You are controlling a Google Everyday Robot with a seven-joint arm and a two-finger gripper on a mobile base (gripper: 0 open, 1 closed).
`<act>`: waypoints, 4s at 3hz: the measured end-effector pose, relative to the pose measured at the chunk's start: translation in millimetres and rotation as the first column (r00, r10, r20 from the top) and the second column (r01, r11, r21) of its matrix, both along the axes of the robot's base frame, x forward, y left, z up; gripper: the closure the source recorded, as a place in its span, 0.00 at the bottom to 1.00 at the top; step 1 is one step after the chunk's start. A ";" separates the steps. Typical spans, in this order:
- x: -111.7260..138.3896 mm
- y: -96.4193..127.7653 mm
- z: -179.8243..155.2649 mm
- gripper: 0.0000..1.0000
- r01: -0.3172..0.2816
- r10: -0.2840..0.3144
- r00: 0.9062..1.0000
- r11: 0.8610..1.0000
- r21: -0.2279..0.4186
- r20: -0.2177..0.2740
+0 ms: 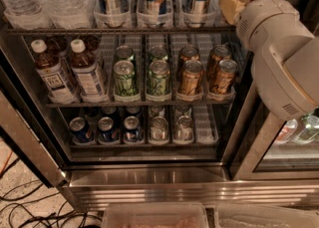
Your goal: Pick coke can from top shelf of fridge
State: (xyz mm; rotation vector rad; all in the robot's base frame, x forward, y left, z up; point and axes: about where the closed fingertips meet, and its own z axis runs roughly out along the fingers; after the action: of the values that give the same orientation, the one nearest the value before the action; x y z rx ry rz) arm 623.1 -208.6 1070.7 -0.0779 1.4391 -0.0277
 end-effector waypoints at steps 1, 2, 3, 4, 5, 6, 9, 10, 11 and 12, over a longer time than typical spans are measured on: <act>-3.9 2.0 6.6 1.00 -0.018 0.019 1.000 1.000 -0.007 0.024; -7.2 4.6 17.8 1.00 -0.037 0.038 0.997 0.999 -0.018 0.064; -13.4 7.4 33.9 1.00 -0.052 0.056 0.991 0.998 -0.032 0.119; -25.6 12.9 43.2 1.00 -0.075 0.082 0.985 0.996 -0.052 0.155; -38.3 14.8 30.0 1.00 -0.093 0.102 0.986 0.992 -0.080 0.129; -52.7 14.9 9.9 1.00 -0.127 0.136 0.988 0.986 -0.110 0.076; -50.9 53.3 15.0 1.00 -0.194 0.209 0.976 0.960 -0.203 0.056; -55.0 60.8 23.0 1.00 -0.203 0.226 0.973 0.942 -0.266 0.057; -55.0 60.9 23.0 1.00 -0.203 0.226 0.972 0.942 -0.266 0.057; -57.0 69.2 15.4 1.00 -0.225 0.244 0.969 0.937 -0.266 0.042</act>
Offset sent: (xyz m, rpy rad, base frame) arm -0.0122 0.0060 0.0309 -0.0305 -0.1134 0.0574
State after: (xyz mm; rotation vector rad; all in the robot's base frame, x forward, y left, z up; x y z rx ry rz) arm 566.2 -139.4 1086.1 -0.4601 1.3366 -0.0223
